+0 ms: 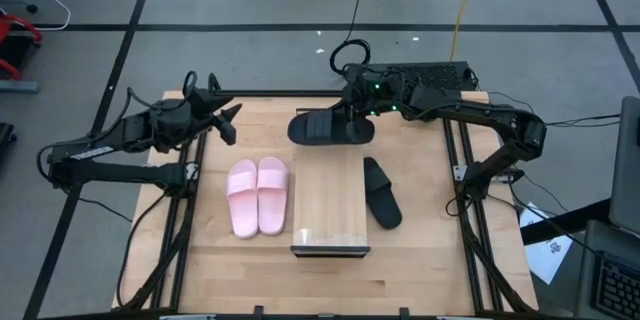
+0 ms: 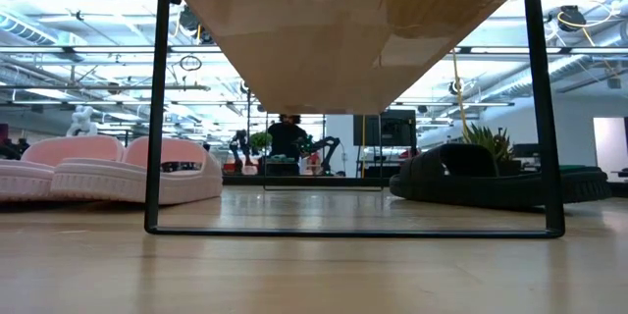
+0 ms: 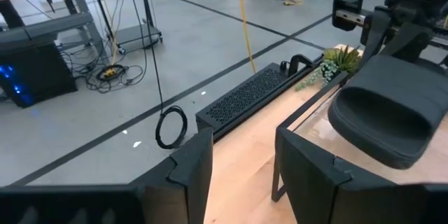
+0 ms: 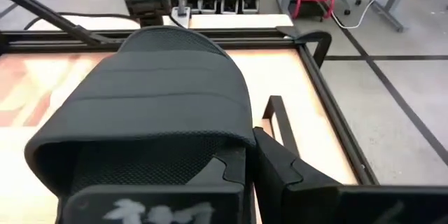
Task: Pick and place slides into the shelf
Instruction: Put the right black slide on the shelf
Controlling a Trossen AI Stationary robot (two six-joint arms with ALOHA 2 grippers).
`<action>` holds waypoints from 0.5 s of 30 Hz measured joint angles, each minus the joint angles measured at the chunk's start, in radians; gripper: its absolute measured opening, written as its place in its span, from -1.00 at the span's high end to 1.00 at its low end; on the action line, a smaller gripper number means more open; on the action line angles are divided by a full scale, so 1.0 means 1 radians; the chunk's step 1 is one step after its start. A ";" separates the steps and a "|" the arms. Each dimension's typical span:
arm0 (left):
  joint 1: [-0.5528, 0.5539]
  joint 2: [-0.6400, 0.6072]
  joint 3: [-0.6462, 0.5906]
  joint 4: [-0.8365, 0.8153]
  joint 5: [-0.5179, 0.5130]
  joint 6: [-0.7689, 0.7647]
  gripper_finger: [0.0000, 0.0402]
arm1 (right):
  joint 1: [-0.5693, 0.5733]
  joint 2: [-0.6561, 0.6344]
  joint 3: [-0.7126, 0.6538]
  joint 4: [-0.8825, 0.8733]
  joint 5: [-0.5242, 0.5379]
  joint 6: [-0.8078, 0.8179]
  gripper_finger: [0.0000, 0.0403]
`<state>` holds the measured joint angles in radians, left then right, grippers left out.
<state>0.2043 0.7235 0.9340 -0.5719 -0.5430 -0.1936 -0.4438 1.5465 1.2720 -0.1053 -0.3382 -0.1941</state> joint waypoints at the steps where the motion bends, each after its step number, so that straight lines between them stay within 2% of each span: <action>1: 0.000 0.000 0.000 0.000 0.000 0.002 0.22 | 0.000 0.007 0.000 -0.001 0.000 0.003 1.00; 8: -0.001 0.000 0.000 0.000 0.000 0.004 0.22 | 0.001 0.094 -0.001 0.027 -0.001 -0.002 1.00; 15: -0.001 0.000 0.000 0.000 0.001 0.016 0.22 | -0.005 0.100 -0.001 0.034 0.024 -0.016 1.00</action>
<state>0.2035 0.7235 0.9340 -0.5720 -0.5420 -0.1772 -0.4488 1.6466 1.2709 -0.0714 -0.3141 -0.2096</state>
